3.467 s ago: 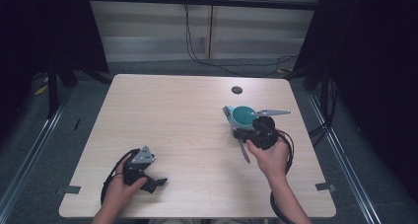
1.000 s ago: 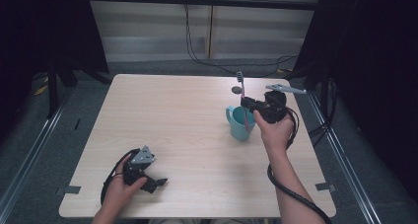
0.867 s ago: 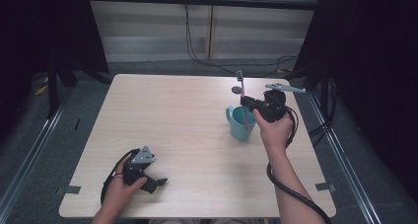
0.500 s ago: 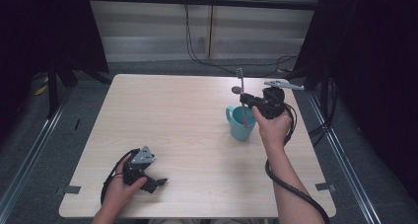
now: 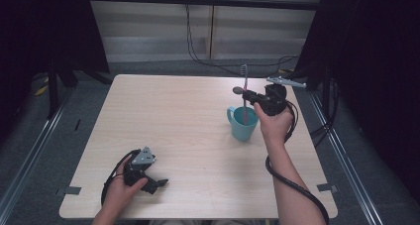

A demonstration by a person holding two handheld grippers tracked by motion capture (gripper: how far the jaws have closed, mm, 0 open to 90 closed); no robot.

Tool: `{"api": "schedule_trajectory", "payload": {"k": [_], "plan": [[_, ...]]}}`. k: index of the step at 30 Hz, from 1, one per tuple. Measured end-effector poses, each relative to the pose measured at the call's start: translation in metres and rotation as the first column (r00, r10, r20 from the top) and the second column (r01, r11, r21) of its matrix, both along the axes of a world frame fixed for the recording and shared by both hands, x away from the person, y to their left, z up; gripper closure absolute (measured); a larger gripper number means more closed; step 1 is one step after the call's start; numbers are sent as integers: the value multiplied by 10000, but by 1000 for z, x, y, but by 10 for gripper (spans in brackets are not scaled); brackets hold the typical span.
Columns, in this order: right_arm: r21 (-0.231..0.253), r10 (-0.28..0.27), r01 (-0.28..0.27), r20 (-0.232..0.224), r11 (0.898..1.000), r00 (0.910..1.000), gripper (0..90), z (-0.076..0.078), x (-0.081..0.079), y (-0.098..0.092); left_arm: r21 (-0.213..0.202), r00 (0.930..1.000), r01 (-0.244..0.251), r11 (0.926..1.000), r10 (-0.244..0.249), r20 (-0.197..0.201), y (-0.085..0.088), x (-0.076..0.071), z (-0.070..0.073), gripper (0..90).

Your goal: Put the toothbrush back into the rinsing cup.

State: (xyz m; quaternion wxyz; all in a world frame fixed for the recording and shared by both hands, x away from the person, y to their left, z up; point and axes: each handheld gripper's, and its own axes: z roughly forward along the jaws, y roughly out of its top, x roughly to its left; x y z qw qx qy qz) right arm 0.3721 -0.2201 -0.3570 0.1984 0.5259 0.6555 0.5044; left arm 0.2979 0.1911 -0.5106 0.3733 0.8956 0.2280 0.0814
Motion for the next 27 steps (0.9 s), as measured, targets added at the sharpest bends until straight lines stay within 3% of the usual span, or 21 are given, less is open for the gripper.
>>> {"api": "schedule_trajectory", "payload": {"k": [27], "plan": [[-347, -355, 354, -12, 9988, 9994, 815, -12, 8, -8, -35, 10000, -22, 10000, 22, -57, 0, 0, 0, 0]]}}
